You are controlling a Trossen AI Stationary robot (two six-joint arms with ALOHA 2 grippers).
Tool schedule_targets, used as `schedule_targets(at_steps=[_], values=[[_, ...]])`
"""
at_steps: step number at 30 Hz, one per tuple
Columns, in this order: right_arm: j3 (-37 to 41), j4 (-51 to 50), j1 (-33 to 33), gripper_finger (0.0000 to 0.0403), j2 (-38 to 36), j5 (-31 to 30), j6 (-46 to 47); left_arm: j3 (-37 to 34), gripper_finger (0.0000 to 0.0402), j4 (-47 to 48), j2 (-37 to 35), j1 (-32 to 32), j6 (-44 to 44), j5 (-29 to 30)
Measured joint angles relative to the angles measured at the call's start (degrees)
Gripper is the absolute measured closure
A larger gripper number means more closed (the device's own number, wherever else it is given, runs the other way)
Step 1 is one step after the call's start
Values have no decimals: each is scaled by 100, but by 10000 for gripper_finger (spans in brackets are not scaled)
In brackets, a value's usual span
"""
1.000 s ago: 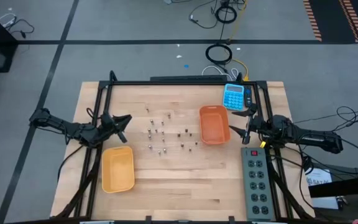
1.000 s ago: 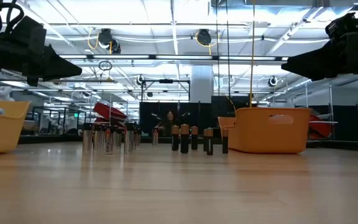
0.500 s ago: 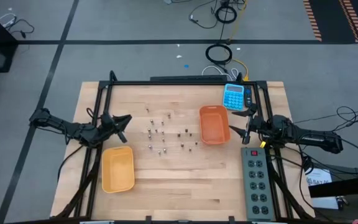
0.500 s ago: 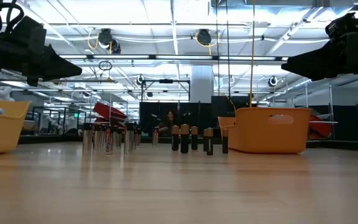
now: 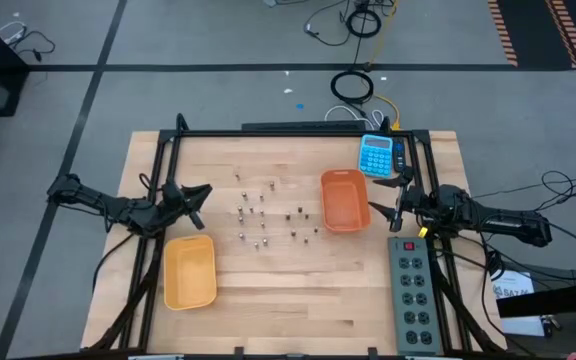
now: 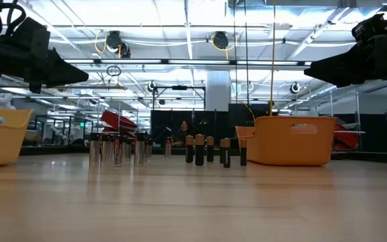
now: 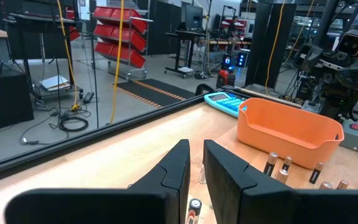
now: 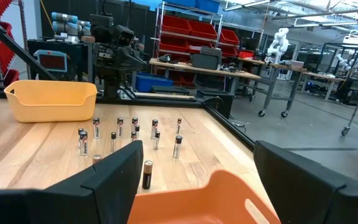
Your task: Sort batteries
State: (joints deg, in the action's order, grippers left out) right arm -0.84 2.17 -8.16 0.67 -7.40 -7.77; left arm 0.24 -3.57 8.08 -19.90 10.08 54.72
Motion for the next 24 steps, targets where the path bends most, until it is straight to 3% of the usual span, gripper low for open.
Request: schedule_targets(at_steps=[24], values=[[7, 110, 1, 105, 2, -13, -82, -1, 346, 0, 0, 2, -1, 0]])
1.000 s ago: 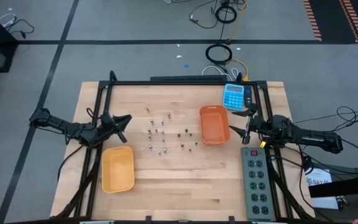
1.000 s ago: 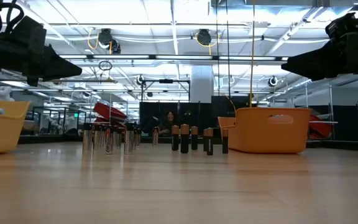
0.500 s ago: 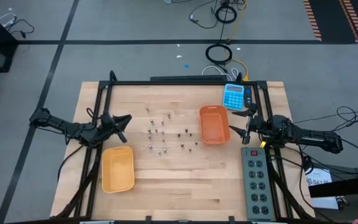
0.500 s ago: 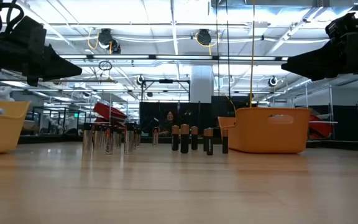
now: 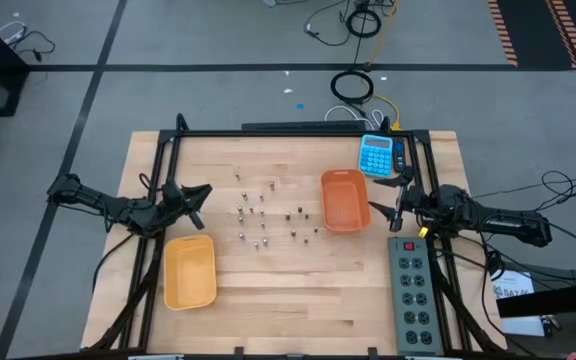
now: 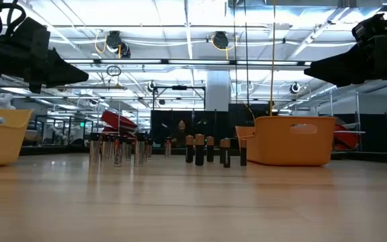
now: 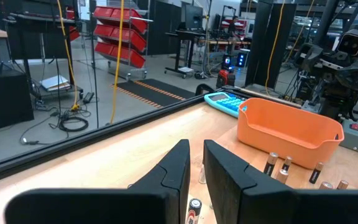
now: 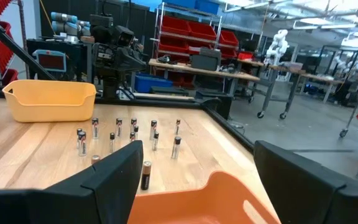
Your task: Sort batteries
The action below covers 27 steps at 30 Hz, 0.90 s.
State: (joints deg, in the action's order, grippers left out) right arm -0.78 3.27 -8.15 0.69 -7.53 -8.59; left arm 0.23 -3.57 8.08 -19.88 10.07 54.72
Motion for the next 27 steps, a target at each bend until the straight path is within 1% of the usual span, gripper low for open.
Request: schedule_targets(at_steps=[4, 6, 11, 13, 17, 19, 21, 25, 27], values=[[0, 150, 1, 105, -2, 0, 129, 0, 346, 0, -2, -2, 2, -2], [0, 167, -1, 105, 0, 2, 344, 0, 346, 0, 0, -1, 0, 0], [0, 199, -1, 105, -2, 13, 1840, 2, 346, 0, -2, 0, 1, 0], [0, 203, 0, 105, -2, 11, 2283, 1, 346, 0, 0, 0, -10, 0], [0, 257, -1, 105, -2, -8, 3240, 1, 346, -76, 0, -1, -352, 50], [0, 251, -1, 105, -2, -84, 3364, 1, 346, -172, -2, -2, -462, 52], [0, 249, -1, 105, -2, -284, 3397, 0, 346, -174, 0, 0, -413, 40], [-1, 216, -5, 105, -2, -542, 3553, 2, 346, -164, 0, -2, -351, -166], [-2, 185, -5, 105, -2, -842, 3497, 0, 346, -132, 7, -2, -609, -50]])
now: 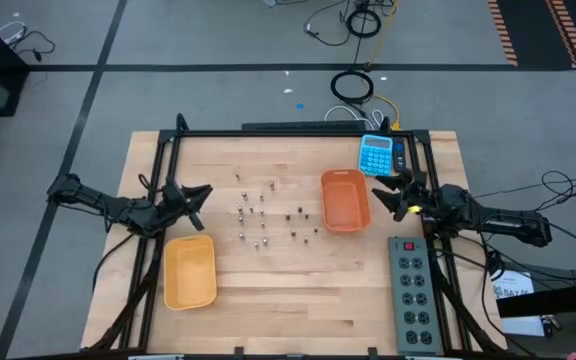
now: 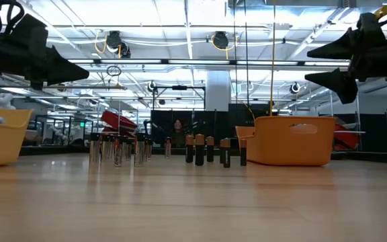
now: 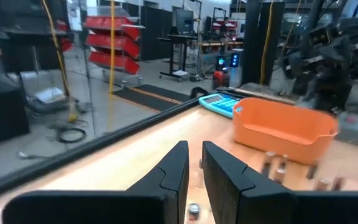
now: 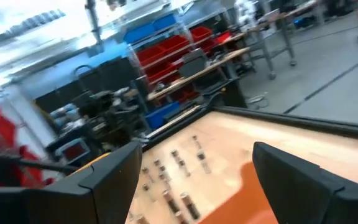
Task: Sort batteries
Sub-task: Put the silver black battery into the yellow bin
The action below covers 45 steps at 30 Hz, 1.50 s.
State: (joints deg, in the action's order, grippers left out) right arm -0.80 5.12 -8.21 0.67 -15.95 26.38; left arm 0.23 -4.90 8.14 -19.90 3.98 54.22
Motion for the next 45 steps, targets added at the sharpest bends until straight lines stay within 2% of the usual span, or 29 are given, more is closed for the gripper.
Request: schedule_targets(at_steps=[2, 4, 6, 9, 14, 19, 23, 26, 32, 35, 40, 45], values=[[0, -35, 0, 105, 2, -622, -27, 0, 346, 4, 2, 0, -146, 228], [0, -35, -3, 105, 0, -1084, 153, 1, 346, -102, 1, 1, 78, 468], [0, -53, -4, 105, 0, -1115, 191, 1, 346, -86, 2, 2, 519, 510], [0, -56, -2, 105, 0, -1298, 228, 81, 346, 25, 7, 2, 593, 537], [0, -63, -2, 105, 2, -1070, 260, 596, 346, 1, 9, 32, -156, 229], [-2, -65, 0, 105, 4, -942, 186, 1216, 346, 358, 11, 155, -459, -130], [-2, -48, 0, 105, 5, -811, 197, 1508, 346, 484, 10, 292, -634, -166], [-2, -48, 0, 105, 7, -928, 461, 1550, 346, 523, 15, 370, -755, -168], [-2, -22, -1, 105, 7, -607, 445, 1554, 346, 790, 117, 494, -749, -170], [-2, 120, -4, 105, 7, -700, 473, 1556, 346, 875, 289, 549, -611, -225], [-4, 766, -4, 105, 146, -921, -59, 1563, 346, 847, 785, 857, -294, -602], [-59, 1024, -4, 123, 792, -946, -591, 1646, 346, 870, 1280, 1393, 149, -1284]])
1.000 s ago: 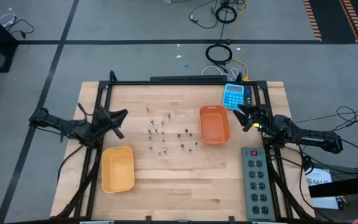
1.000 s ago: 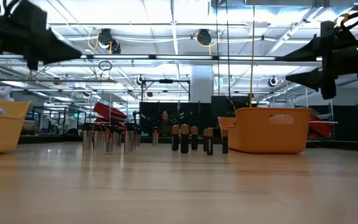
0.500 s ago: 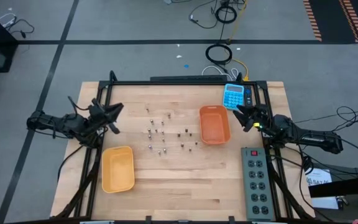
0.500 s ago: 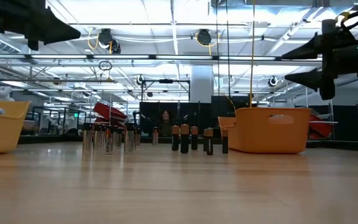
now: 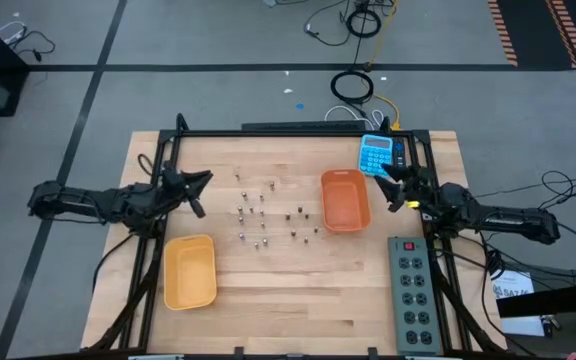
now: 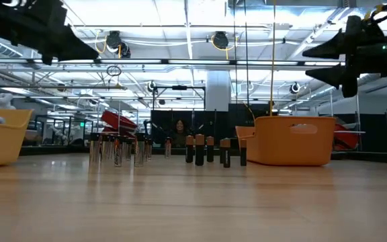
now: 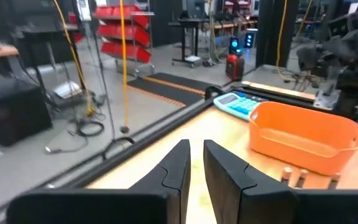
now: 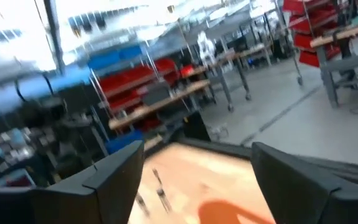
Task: Sort batteries
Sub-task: Put the silver black battery into the yellow bin
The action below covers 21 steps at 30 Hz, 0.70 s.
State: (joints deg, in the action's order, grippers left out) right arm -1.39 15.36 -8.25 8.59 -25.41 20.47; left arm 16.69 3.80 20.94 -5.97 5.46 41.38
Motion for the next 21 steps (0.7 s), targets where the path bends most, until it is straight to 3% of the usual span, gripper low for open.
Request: schedule_targets(at_steps=[5, 10, 17, 21], values=[[-339, 228, -1, 172, 1018, 501, -209, 338, 346, 46, 534, 524, 247, -726], [-901, 513, 12, 216, 2111, 768, -711, 639, 328, 316, 1136, 858, 295, -965], [-1130, 1401, 11, 246, 3449, 931, -384, 686, 258, -228, 1898, 939, -603, -949], [-1130, 1775, 42, 265, 4090, 1059, -240, 686, 237, -959, 2149, 943, -454, -816]])
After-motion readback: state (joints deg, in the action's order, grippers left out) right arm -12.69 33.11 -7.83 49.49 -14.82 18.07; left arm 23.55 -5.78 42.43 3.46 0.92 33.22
